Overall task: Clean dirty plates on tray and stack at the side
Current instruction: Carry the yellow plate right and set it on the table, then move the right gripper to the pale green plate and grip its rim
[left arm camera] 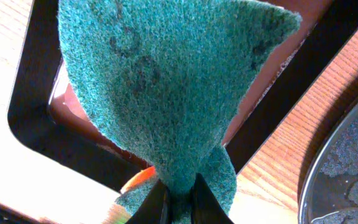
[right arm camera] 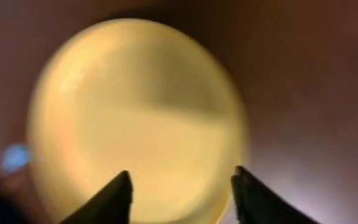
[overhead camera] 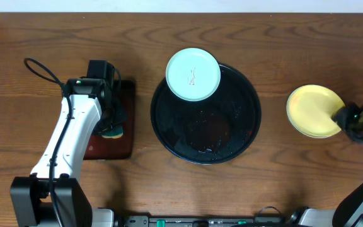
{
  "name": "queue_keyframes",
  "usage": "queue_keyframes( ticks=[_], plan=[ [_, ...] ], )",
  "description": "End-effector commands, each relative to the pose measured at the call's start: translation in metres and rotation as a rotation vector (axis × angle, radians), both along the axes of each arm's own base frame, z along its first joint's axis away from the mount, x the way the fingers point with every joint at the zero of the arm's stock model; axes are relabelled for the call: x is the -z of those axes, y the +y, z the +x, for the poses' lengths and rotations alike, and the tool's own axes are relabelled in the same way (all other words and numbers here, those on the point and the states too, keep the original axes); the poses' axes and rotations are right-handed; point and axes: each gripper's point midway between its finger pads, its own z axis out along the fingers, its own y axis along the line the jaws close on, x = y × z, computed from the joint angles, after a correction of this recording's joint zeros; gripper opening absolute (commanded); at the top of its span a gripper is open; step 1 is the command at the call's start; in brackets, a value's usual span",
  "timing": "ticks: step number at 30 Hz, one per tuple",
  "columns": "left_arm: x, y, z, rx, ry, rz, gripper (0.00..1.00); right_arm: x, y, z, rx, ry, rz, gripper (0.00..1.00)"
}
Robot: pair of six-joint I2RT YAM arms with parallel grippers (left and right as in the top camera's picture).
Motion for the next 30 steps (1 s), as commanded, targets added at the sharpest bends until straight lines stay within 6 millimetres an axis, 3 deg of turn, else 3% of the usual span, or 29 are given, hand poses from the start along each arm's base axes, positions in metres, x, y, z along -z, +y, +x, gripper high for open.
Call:
queue_keyframes(
  ticks=[1,5,8,11,13,16,20,30],
  plan=[
    [-0.001,0.0,-0.002,0.019,0.0,-0.005,0.08,-0.046,0.064,0.036,-0.333,-0.267,0.157,0.56],
    [-0.001,0.0,-0.002,0.024,0.001,-0.008,0.07,-0.096,0.119,0.048,-0.526,-0.4,0.16,0.52],
    [-0.001,-0.001,-0.002,0.027,0.001,-0.009,0.08,-0.127,0.171,0.051,-0.689,-0.454,0.126,0.47],
    [-0.001,-0.001,-0.002,0.026,0.001,-0.009,0.08,-0.146,0.22,0.056,-0.815,-0.473,0.075,0.44],
    [-0.001,-0.001,-0.002,0.027,0.001,-0.009,0.08,-0.147,0.249,0.061,-0.871,-0.463,-0.005,0.43],
    [-0.001,-0.001,-0.002,0.027,0.001,-0.009,0.08,-0.136,0.282,0.071,-0.921,-0.445,-0.132,0.47],
    [-0.001,-0.001,-0.002,0.027,0.003,-0.009,0.08,-0.1,0.317,0.088,-0.961,-0.397,-0.233,0.49],
    [-0.001,-0.001,-0.003,0.026,0.005,-0.01,0.08,0.007,0.336,0.148,-0.841,-0.354,-0.21,0.46]
  ],
)
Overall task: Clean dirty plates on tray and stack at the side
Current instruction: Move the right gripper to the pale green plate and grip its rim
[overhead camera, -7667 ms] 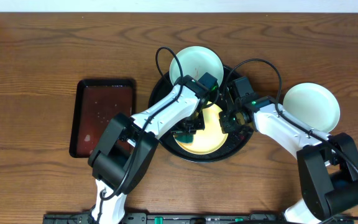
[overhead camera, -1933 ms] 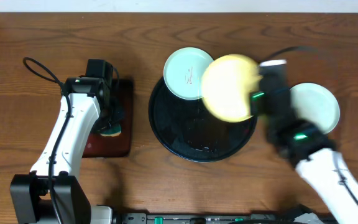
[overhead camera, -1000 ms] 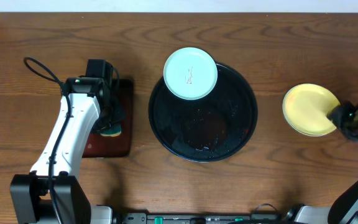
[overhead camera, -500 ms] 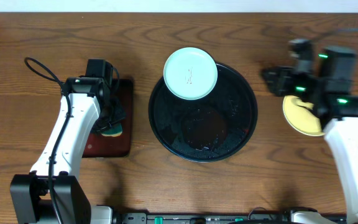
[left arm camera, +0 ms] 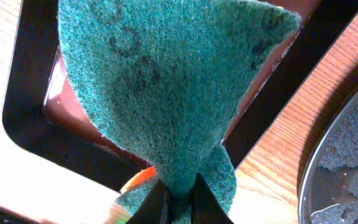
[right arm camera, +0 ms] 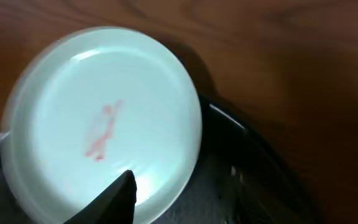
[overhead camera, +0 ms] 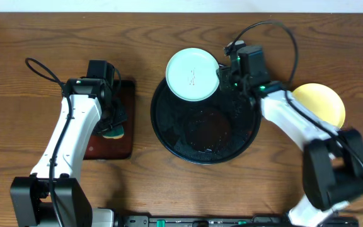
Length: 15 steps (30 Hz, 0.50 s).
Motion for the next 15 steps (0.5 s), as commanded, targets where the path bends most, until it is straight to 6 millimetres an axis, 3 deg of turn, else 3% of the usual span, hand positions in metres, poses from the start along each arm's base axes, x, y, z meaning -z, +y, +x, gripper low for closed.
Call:
queue_keyframes(
  ticks=[1,6,9,11,15],
  plan=[
    [-0.001,0.002,-0.002,0.002,0.0,0.004,0.08,0.028,-0.006,0.01,0.095,0.042,0.025,0.45],
    [-0.001,0.002,-0.003,0.002,0.004,0.004,0.08,0.057,0.013,0.001,0.056,0.131,0.105,0.4],
    [-0.001,0.002,-0.003,0.002,0.004,0.004,0.08,0.066,0.007,0.001,0.115,0.154,0.101,0.22],
    [-0.001,0.002,-0.003,0.002,0.005,0.004,0.08,0.068,0.001,0.001,0.153,0.165,0.098,0.01],
    [-0.001,0.002,-0.005,0.002,0.011,0.004,0.08,0.06,-0.003,-0.006,0.153,0.188,0.096,0.01]
  ],
)
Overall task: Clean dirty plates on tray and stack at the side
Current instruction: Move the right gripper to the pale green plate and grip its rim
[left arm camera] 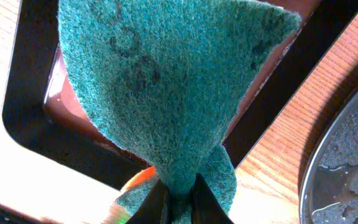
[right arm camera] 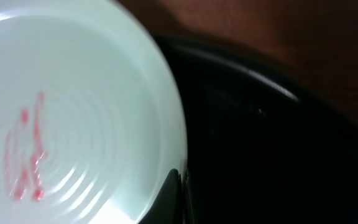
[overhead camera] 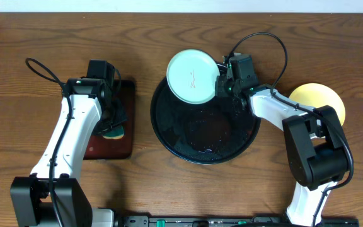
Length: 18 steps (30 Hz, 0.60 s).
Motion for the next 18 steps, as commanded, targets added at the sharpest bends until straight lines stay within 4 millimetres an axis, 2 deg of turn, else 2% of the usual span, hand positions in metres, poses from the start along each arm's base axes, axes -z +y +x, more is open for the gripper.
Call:
queue_keyframes(
  ticks=[1,4,7,11,14,18],
  plan=[
    [-0.001,0.002,-0.003,0.002,0.005,0.005,0.08,-0.015,-0.007,-0.004,0.037,0.015,0.006,0.01],
    [-0.001,0.002,-0.004,0.002,0.008,0.005,0.08,-0.036,-0.015,-0.015,0.043,0.03,-0.011,0.01],
    [-0.001,0.002,-0.004,0.002,0.009,0.005,0.08,-0.063,-0.026,-0.034,0.023,0.037,-0.066,0.01],
    [-0.001,0.002,-0.005,0.002,0.012,0.005,0.08,-0.089,-0.044,-0.062,0.017,0.063,-0.14,0.01],
    [-0.001,0.002,-0.005,0.002,0.013,0.005,0.08,-0.092,-0.051,-0.086,0.009,0.135,-0.158,0.01],
    [-0.001,0.001,-0.006,0.029,0.018,0.001,0.08,-0.077,-0.055,-0.118,0.032,0.287,-0.148,0.01]
  ],
)
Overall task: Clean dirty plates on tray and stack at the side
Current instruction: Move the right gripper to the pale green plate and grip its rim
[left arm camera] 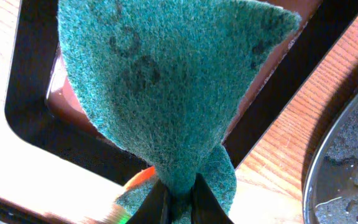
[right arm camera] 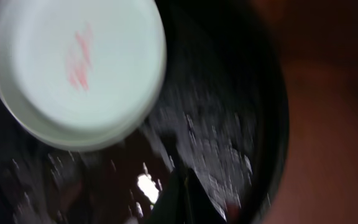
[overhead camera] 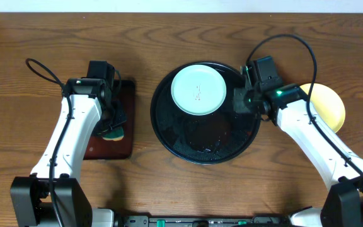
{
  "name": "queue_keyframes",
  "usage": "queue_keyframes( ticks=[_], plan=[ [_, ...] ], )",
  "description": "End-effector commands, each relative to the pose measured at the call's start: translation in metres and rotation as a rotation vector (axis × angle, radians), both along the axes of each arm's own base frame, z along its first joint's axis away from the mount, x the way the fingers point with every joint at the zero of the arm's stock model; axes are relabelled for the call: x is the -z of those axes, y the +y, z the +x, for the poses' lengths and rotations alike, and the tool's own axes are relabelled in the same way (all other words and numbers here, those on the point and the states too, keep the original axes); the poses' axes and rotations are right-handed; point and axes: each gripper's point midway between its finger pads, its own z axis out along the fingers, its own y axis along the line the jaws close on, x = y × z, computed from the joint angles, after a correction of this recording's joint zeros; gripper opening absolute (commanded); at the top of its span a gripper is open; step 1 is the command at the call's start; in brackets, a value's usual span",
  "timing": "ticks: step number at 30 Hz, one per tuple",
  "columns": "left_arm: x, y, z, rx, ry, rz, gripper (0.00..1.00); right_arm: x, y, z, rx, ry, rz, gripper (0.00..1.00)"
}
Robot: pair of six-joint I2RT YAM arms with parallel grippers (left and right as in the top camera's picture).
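Note:
A pale green plate (overhead camera: 198, 89) with a red smear (right arm camera: 76, 53) lies inside the round black tray (overhead camera: 169, 135), in its back half. To the right, a yellow plate (overhead camera: 331, 108) rests on the table, partly under my right arm. My right gripper (right arm camera: 184, 190) is shut on nothing and hangs over the tray's wet right part (right arm camera: 229, 143), just right of the green plate. At the left, my left gripper (left arm camera: 178, 200) is shut on a folded green sponge (left arm camera: 166, 87), held over a brown square dish (overhead camera: 106, 148).
The wooden table (overhead camera: 295, 38) runs all round the tray. A black cable (overhead camera: 40, 68) loops off the left arm and another (overhead camera: 295, 44) arcs over the right arm. An orange-edged sponge part (left arm camera: 138, 180) shows below the green one.
The green plate hung over the tray's back left rim with my shut right gripper at its right edge. Now it lies fully inside the tray, and the gripper is to its right.
My right gripper first stood open over the yellow plate at the right. It then was beside the green plate on the tray's back rim, then shut at that plate's edge. Now the plate sits inside the tray. My left gripper held the sponge throughout.

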Motion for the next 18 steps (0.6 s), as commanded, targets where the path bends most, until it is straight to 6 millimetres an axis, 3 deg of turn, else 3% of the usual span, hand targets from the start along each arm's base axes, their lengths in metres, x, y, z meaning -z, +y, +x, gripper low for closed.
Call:
queue_keyframes(
  ticks=[1,4,6,12,15,18],
  plan=[
    [-0.001,-0.001,-0.002,0.045,0.003,-0.011,0.08,0.011,0.0,-0.015,0.02,0.084,0.022,0.01],
    [-0.001,-0.007,-0.001,0.097,0.001,-0.041,0.08,0.017,0.003,-0.025,-0.013,0.127,0.032,0.08],
    [-0.001,-0.006,0.0,0.109,-0.003,-0.039,0.08,0.016,0.004,-0.022,-0.049,0.104,0.027,0.13],
    [-0.001,-0.006,0.012,0.135,-0.047,-0.032,0.07,0.0,0.018,0.016,-0.25,-0.11,-0.006,0.33],
    [-0.001,-0.006,0.016,0.135,-0.064,-0.031,0.08,-0.004,0.026,0.036,-0.265,-0.189,0.008,0.35],
    [-0.001,-0.006,0.017,0.135,-0.067,-0.032,0.08,0.009,0.037,0.05,-0.279,-0.214,0.023,0.37]
  ],
)
